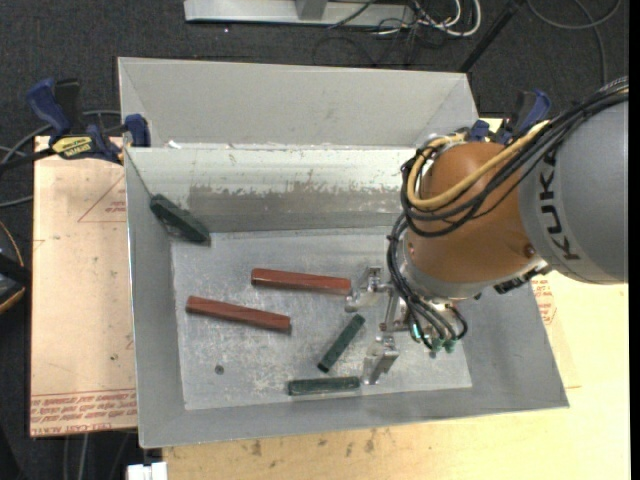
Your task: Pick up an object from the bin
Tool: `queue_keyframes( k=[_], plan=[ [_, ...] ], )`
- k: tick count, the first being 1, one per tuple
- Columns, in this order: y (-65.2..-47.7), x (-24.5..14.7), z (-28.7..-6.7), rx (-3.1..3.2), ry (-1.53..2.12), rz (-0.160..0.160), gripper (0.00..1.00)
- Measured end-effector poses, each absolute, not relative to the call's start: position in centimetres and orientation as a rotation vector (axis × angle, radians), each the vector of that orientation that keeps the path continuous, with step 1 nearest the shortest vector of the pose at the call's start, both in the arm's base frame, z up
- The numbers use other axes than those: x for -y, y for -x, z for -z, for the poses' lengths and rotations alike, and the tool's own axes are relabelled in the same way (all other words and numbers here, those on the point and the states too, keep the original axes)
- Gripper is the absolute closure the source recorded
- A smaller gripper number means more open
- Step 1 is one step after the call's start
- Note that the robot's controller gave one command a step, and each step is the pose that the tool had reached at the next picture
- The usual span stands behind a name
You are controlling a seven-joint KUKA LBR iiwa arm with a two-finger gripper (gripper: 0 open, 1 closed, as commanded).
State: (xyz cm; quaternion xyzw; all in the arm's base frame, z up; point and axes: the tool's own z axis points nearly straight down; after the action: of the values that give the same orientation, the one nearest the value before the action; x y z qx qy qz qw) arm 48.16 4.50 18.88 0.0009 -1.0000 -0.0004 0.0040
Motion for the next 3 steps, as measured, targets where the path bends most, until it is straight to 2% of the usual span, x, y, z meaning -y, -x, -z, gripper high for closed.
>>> queue_keyframes(
  k=[1, 2, 3],
  plan=[
    [-48.3, -4.5, -19.2, 3.141, 0.000, 0.002, 0.00],
    [-50.1, -3.8, -8.4, 3.152, -0.208, 0.004, 1.00],
    [-50.2, -3.8, -8.5, 3.156, -0.208, 0.005, 0.00]
  ],
)
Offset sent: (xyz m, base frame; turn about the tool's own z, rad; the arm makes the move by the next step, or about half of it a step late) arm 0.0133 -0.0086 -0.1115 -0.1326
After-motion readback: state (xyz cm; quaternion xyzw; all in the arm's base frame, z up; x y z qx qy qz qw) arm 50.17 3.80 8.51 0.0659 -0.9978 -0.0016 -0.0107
